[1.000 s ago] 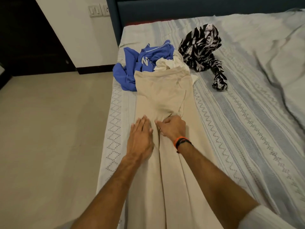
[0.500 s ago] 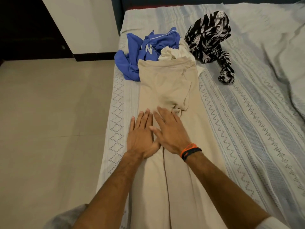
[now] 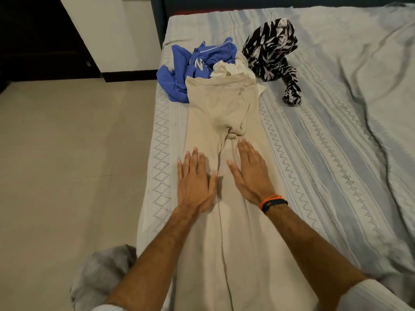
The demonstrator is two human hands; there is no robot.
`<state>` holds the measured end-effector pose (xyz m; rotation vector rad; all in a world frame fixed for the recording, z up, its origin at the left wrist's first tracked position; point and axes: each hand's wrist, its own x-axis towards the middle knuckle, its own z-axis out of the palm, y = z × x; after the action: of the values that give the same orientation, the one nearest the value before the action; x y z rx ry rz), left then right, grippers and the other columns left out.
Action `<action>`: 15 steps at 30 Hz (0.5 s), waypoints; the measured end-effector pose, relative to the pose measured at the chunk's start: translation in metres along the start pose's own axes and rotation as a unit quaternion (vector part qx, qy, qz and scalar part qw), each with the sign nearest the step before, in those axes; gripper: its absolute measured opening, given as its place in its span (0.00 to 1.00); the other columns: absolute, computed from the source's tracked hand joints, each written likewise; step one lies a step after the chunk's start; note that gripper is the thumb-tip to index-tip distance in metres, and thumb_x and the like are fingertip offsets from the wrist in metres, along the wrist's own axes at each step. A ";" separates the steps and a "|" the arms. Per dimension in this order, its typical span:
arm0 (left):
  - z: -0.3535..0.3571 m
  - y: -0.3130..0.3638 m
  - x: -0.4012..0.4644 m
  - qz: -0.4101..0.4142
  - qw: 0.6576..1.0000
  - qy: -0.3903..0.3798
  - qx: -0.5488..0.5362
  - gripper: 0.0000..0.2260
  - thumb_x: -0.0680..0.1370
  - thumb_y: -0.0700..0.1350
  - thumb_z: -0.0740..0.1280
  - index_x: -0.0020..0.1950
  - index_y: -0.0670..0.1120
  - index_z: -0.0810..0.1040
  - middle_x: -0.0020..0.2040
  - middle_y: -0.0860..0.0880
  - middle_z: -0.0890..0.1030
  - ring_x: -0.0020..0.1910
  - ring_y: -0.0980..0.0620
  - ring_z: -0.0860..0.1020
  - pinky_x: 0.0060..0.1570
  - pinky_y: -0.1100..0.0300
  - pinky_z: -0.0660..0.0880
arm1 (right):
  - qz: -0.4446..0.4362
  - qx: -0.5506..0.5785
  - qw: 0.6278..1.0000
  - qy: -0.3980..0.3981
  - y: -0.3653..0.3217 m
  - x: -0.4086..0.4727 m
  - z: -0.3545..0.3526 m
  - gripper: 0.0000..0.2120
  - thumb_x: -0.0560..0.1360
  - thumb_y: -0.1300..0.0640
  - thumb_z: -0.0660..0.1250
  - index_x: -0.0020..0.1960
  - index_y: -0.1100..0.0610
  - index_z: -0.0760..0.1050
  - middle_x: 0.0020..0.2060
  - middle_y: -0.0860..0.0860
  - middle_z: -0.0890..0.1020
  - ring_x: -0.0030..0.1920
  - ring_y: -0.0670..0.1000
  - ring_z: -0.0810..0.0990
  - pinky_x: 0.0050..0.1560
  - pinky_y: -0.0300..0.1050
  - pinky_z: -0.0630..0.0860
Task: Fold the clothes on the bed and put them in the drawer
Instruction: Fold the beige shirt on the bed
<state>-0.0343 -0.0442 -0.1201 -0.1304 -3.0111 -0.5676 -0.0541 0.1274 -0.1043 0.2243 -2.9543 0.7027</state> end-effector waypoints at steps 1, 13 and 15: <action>0.001 0.003 -0.011 0.000 1.000 -0.006 -0.004 0.33 0.80 0.61 0.43 0.81 0.43 0.53 0.81 0.45 0.49 0.80 0.47 0.45 0.78 0.47 0.39 | 0.006 -0.017 1.000 -0.012 0.003 -0.013 0.000 0.33 0.83 0.40 0.48 0.81 0.57 0.49 0.80 0.53 0.52 0.80 0.49 0.49 0.77 0.44 0.43; -0.012 0.030 -0.127 -0.042 0.999 -0.027 0.017 0.26 0.85 0.55 0.49 0.80 0.43 0.54 0.81 0.42 0.48 0.80 0.43 0.47 0.78 0.46 0.44 | 0.003 -0.110 0.991 -0.075 -0.007 -0.140 -0.018 0.31 0.82 0.43 0.54 0.79 0.59 0.55 0.79 0.57 0.58 0.79 0.56 0.55 0.77 0.52 0.53; -0.014 0.029 -0.144 -0.084 0.996 -0.009 0.004 0.25 0.84 0.52 0.52 0.79 0.42 0.57 0.80 0.39 0.52 0.77 0.41 0.54 0.76 0.48 0.51 | 0.025 -0.098 0.993 -0.059 -0.009 -0.155 -0.027 0.30 0.81 0.46 0.59 0.77 0.60 0.59 0.75 0.59 0.65 0.75 0.58 0.62 0.73 0.54 0.61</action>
<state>0.1128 -0.0321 -0.1090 0.1205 -3.0607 -0.5715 0.1020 0.1510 -0.0960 0.1832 -3.1249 0.4131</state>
